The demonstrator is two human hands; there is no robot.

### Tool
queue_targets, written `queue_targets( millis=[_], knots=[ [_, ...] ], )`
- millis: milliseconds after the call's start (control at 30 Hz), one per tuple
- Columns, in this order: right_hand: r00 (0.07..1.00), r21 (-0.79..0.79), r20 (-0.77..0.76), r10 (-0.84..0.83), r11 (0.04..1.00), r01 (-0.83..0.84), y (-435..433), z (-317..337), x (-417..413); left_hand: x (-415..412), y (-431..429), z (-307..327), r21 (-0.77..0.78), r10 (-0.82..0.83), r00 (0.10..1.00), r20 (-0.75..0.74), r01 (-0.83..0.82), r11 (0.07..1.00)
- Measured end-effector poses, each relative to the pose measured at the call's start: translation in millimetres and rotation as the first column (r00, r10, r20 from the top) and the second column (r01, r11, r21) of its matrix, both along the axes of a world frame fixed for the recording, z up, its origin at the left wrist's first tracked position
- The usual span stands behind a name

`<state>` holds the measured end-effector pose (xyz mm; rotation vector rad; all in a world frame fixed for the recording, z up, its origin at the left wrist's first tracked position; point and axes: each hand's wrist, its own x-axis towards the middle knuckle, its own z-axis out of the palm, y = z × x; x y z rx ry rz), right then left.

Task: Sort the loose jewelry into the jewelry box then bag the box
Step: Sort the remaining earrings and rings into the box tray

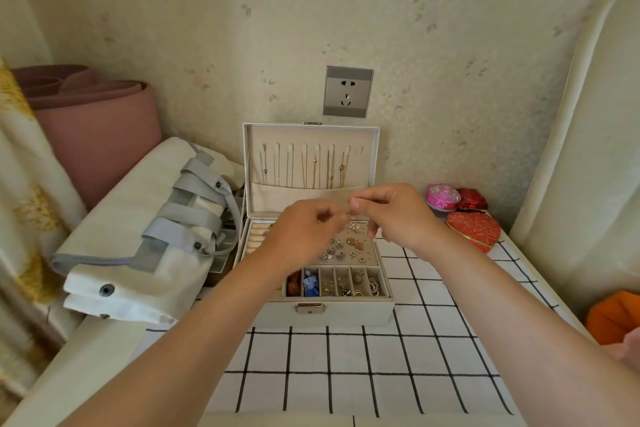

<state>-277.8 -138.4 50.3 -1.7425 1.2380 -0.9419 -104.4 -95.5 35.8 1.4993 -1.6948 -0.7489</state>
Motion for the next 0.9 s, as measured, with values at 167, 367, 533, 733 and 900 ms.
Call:
queue_targets(
  millis=[167, 367, 533, 733, 900],
  knots=[
    [0.991, 0.05, -0.095, -0.094, 0.994, 0.099, -6, -15, -7, 2, 12, -22, -0.04, -0.249, 0.873, 0.42, 0.292, 0.955],
    [0.989, 0.082, -0.081, -0.125, 0.988, 0.132, -6, -20, -20, 3, 20, -27, -0.05, -0.286, 0.782, 0.553, 0.374, 0.926],
    [0.99, 0.09, -0.041, -0.137, 0.986, 0.14, -5, -23, -26, -2, 23, -25, -0.056, -0.294, 0.813, 0.503, 0.37, 0.927],
    [0.983, 0.051, -0.059, -0.173, 0.983, 0.176, -12, -29, -29, -4, 15, -26, -0.099, -0.256, 0.839, 0.48, 0.342, 0.935],
    [0.961, -0.096, -0.158, -0.228, 0.972, 0.215, -21, -42, -26, -6, -14, -25, -0.213, -0.091, 0.88, 0.467, 0.212, 0.954]
  ],
)
